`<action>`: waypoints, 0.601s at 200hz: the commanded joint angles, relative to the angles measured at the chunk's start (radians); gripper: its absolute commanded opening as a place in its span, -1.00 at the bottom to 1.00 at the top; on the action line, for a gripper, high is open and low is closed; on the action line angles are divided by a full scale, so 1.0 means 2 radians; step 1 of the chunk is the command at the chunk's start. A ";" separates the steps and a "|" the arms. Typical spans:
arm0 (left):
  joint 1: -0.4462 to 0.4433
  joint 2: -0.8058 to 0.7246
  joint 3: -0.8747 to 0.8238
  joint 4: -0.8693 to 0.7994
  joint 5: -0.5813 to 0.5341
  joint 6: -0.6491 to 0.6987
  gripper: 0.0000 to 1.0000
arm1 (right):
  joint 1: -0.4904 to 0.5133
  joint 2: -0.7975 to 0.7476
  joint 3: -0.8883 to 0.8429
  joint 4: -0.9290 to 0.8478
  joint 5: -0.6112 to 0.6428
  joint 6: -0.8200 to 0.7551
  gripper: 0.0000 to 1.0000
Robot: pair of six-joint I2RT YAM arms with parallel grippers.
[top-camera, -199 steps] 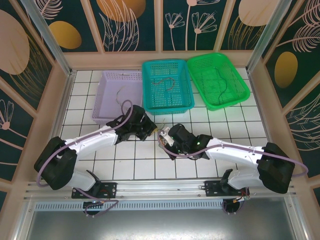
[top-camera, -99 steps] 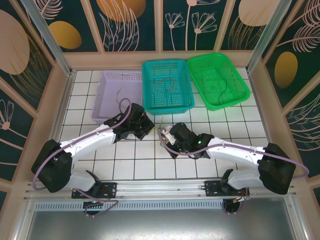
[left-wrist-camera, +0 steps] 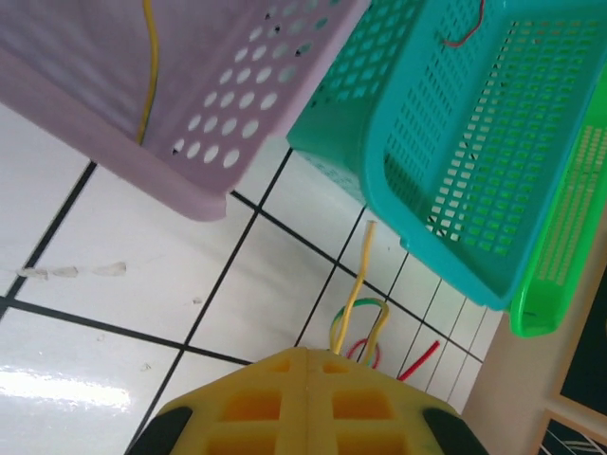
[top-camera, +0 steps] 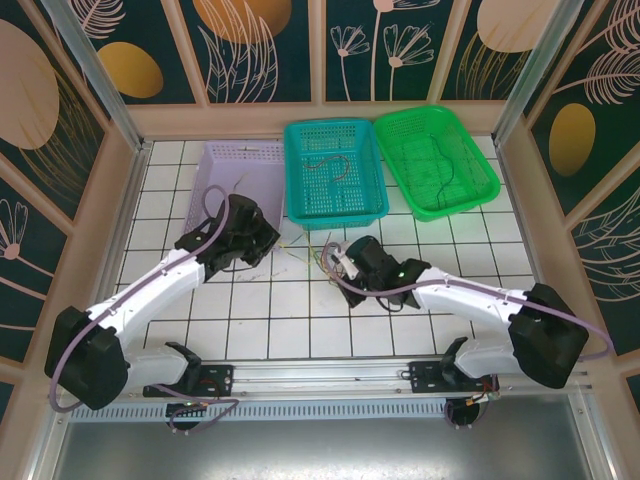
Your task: Untangle the cables
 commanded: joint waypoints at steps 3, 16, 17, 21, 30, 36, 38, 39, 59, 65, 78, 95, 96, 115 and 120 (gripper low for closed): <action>0.006 -0.019 0.032 -0.047 -0.046 0.037 -1.00 | -0.044 -0.002 0.007 -0.032 -0.005 0.042 -1.00; 0.007 -0.024 0.058 -0.068 -0.068 0.049 -1.00 | -0.065 -0.004 0.008 -0.042 -0.013 0.055 -1.00; 0.007 -0.025 0.060 -0.070 -0.069 0.050 -1.00 | -0.066 -0.004 0.009 -0.043 -0.013 0.057 -1.00; 0.008 -0.026 0.065 -0.075 -0.078 0.054 -1.00 | -0.069 -0.004 0.010 -0.048 -0.011 0.060 -1.00; 0.010 -0.030 0.076 -0.086 -0.094 0.064 -1.00 | -0.077 -0.001 0.014 -0.062 -0.005 0.069 -1.00; 0.011 -0.032 0.085 -0.092 -0.101 0.069 -1.00 | -0.081 0.004 0.017 -0.072 -0.001 0.077 -1.00; 0.011 -0.032 0.088 -0.095 -0.103 0.071 -1.00 | -0.082 0.005 0.018 -0.075 0.001 0.080 -1.00; 0.011 -0.032 0.089 -0.096 -0.104 0.073 -1.00 | -0.082 0.005 0.020 -0.077 0.002 0.081 -1.00; 0.012 -0.029 0.111 -0.114 -0.118 0.090 -1.00 | -0.094 0.021 0.026 -0.109 0.018 0.106 -1.00; 0.011 -0.029 0.114 -0.117 -0.120 0.092 -1.00 | -0.097 0.025 0.027 -0.117 0.023 0.114 -1.00; 0.011 -0.029 0.115 -0.117 -0.115 0.093 -1.00 | -0.103 0.030 0.029 -0.126 0.026 0.125 -1.00; 0.012 -0.031 0.116 -0.120 -0.116 0.096 -1.00 | -0.103 0.030 0.029 -0.134 0.031 0.138 -1.00; 0.012 -0.031 0.116 -0.120 -0.116 0.096 -1.00 | -0.103 0.030 0.029 -0.134 0.031 0.139 -1.00; 0.012 -0.032 0.132 -0.137 -0.139 0.112 -1.00 | -0.114 0.034 0.030 -0.153 0.056 0.159 -1.00; 0.012 -0.031 0.139 -0.142 -0.144 0.119 -1.00 | -0.118 0.034 0.030 -0.157 0.057 0.163 -1.00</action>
